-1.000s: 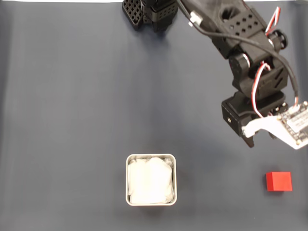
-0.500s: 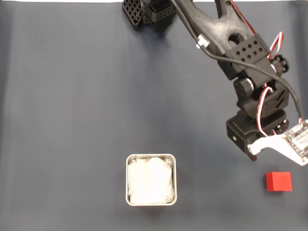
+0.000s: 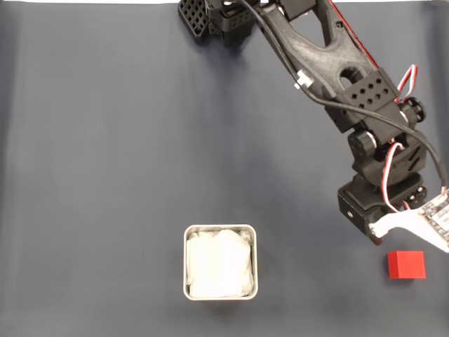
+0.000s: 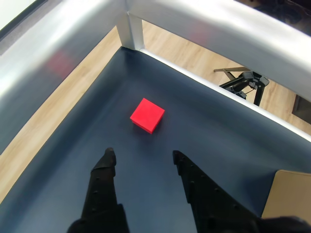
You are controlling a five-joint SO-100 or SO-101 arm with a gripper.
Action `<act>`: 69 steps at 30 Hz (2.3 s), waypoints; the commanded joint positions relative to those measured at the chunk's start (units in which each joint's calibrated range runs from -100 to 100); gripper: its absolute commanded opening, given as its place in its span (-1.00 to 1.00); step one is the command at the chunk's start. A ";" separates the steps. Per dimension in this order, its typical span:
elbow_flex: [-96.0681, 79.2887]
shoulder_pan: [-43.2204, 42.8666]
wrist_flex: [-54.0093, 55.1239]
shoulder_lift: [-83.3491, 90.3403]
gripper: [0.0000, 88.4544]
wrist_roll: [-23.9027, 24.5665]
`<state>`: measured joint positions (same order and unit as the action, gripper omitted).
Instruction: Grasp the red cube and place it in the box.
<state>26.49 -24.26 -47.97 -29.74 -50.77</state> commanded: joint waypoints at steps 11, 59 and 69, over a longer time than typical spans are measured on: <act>10.83 -1.17 2.64 -6.82 -0.25 0.10; 34.37 -1.03 2.81 -26.24 -0.20 0.63; 37.29 -1.67 4.86 -28.58 -0.20 0.98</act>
<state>60.76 -24.85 -44.63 -59.10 -49.74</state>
